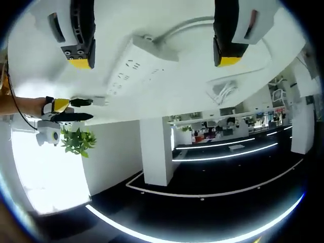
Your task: Straighten the power strip on the desk, plug the charger into it
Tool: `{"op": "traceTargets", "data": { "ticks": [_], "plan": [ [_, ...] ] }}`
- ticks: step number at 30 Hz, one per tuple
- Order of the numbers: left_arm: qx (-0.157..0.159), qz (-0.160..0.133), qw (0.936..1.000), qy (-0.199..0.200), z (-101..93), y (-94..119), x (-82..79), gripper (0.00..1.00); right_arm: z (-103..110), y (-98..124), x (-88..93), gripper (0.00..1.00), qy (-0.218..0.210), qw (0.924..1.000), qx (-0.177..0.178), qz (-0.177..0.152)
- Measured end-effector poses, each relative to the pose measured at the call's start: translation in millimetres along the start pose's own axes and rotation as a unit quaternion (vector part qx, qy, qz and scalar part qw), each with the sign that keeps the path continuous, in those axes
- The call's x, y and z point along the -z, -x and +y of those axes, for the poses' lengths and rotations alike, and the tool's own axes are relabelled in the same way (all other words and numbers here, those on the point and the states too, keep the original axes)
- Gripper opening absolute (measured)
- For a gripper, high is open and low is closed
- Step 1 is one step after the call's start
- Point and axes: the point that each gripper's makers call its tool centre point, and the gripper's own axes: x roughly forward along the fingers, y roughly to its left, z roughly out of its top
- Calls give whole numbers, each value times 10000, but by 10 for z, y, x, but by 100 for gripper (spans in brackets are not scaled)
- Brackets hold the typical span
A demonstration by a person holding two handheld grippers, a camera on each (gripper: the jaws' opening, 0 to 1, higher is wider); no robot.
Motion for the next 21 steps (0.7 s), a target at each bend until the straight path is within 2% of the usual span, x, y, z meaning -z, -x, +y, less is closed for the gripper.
{"op": "traceTargets", "data": {
  "ticks": [8,21],
  "plan": [
    [33,151,9999,-28,-42,-59,48,99,2,-102,54,100,-31,9999,-87,101],
    [155,692,9974,-114,-61,-158,181,99,-15,-313,212,100,-212,9985,-255,426]
  ]
}}
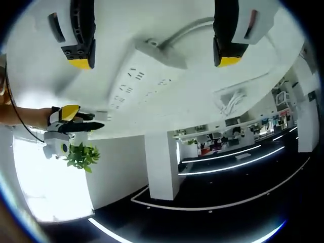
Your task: Straighten the power strip on the desk, plug the charger into it
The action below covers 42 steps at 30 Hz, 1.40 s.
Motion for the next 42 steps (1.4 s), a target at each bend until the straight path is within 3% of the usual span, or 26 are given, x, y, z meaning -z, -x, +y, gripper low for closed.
{"op": "traceTargets", "data": {
  "ticks": [26,42],
  "plan": [
    [221,564,9980,170,-75,-137,91,92,90,-293,221,97,160,9958,-534,730],
    [273,520,9978,295,-110,-179,84,83,135,-389,241,83,72,9946,-720,740]
  ]
}}
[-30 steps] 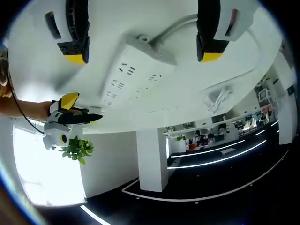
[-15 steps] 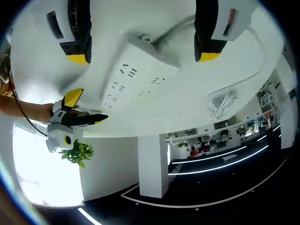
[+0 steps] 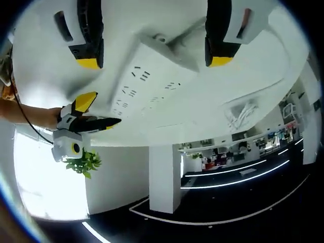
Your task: Straighten the power strip on the desk, plug the charger into it
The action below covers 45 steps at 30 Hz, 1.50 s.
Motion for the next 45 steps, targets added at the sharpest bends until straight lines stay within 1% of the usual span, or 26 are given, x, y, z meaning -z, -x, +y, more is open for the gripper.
{"op": "traceTargets", "data": {
  "ticks": [7,13,19,22,26,30,38,42,45],
  "plan": [
    [97,-51,9999,12,-33,-23,-11,80,33,-33,30,81,-23,9999,-105,75],
    [118,10,9999,-13,-44,-32,11,76,29,-45,0,76,-44,9998,-176,51],
    [132,6,9999,-11,-37,-42,9,72,47,-60,26,72,-4,9996,-229,147],
    [145,-12,9999,21,-35,-48,-2,69,63,-66,30,70,4,9995,-269,149],
    [92,-7,10000,-37,-7,-52,2,66,83,-74,30,70,-40,9994,-318,110],
    [86,-10,10000,-8,3,-59,3,65,101,-84,19,65,-57,9993,-363,68],
    [36,15,10000,-42,14,-90,17,65,125,-102,42,67,86,9995,-272,105],
    [-45,48,9999,-119,26,-101,28,63,87,-108,70,63,346,9991,-103,208],
    [-86,67,9998,-184,31,-103,36,62,50,-111,66,60,319,9993,-31,207]
  ]
}}
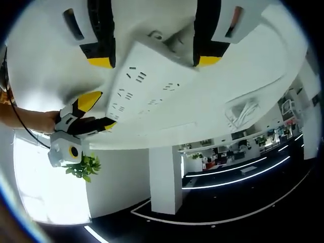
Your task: Straighten the power strip on the desk, plug the charger into it
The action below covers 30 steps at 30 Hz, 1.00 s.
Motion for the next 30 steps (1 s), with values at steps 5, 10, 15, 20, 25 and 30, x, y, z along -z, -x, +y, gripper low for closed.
{"op": "traceTargets", "data": {
  "ticks": [5,10,15,20,25,30],
  "plan": [
    [-56,10,10000,-34,33,-1,3,58,-38,-1,8,54,31,10000,84,8],
    [-67,8,10000,-22,34,0,3,58,-66,4,10,50,30,9999,145,-10],
    [-78,14,10000,-26,36,-1,3,58,-83,8,15,47,68,9998,186,-8],
    [-96,9,9999,-57,42,-8,2,58,-79,12,17,46,64,9998,199,4],
    [-111,8,9999,-124,52,-22,0,59,-68,35,16,45,0,9997,241,36],
    [-68,9,9998,-167,56,-26,-2,58,-61,63,22,44,-73,9995,316,16]
  ]
}}
